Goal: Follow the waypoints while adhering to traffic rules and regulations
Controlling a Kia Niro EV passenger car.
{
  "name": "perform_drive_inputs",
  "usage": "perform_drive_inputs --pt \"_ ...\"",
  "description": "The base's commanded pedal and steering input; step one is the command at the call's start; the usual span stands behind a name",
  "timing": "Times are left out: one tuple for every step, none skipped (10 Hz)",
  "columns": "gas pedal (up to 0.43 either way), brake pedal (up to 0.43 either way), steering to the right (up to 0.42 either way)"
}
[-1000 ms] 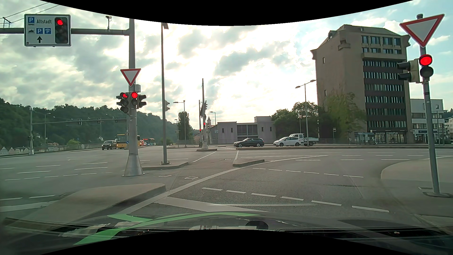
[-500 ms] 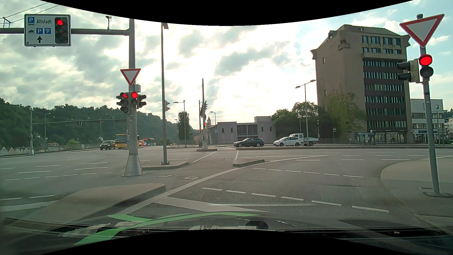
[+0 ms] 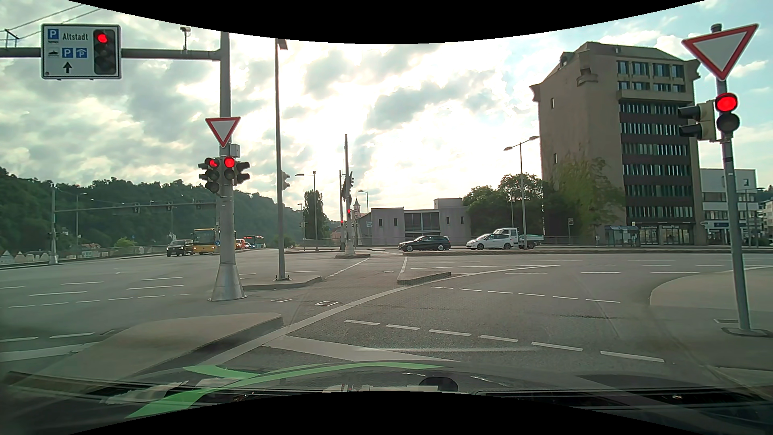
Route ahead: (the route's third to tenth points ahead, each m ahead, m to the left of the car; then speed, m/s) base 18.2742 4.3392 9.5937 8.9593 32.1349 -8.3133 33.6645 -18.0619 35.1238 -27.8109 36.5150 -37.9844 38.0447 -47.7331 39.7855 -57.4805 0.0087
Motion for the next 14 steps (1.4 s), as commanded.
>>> perform_drive_inputs --pt "0.0 0.445 0.135" --pt "0.0 0.445 0.135" --pt "0.0 0.445 0.135" --pt "0.0 0.445 0.135" --pt "0.0 0.457 0.135" --pt "0.0 0.47 0.135" --pt "0.0 0.476 0.135" --pt "0.0 0.476 0.135" --pt "0.0 0.476 0.135" --pt "0.0 0.476 0.135" --pt "0.0 0.47 0.135" --pt "0.0 0.47 0.135" --pt "0.0 0.47 0.135" --pt "0.0 0.47 0.135"
